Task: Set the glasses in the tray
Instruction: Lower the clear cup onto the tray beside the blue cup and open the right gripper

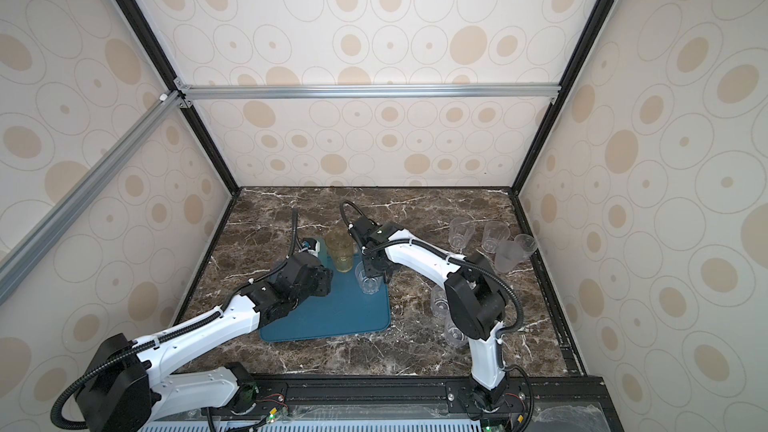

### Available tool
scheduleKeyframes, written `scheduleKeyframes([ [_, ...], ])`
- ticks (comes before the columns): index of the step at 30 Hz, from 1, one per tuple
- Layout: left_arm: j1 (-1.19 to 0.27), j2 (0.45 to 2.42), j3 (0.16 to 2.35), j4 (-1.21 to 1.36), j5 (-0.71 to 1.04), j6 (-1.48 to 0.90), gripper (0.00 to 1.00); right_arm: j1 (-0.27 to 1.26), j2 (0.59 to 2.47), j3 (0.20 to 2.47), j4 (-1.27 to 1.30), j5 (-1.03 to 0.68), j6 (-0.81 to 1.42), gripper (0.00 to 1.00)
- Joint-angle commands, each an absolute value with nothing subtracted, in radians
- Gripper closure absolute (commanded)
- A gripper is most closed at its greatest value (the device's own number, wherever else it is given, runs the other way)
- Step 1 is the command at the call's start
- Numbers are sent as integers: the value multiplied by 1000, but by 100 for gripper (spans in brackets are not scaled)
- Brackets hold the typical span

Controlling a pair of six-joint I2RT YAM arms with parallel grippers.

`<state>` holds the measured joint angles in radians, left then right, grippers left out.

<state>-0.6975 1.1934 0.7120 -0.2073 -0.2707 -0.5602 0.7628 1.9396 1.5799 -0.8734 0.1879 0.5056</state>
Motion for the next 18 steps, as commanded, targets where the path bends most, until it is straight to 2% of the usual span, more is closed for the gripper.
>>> scheduleKeyframes([
  [1,-691,1201,720,-202,-273,-549,39,751,1993,1581,-882,252,497,94],
  [18,-692,1204,728,-204,-267,-546,40,729,2003,1562,-862,269,472,95],
])
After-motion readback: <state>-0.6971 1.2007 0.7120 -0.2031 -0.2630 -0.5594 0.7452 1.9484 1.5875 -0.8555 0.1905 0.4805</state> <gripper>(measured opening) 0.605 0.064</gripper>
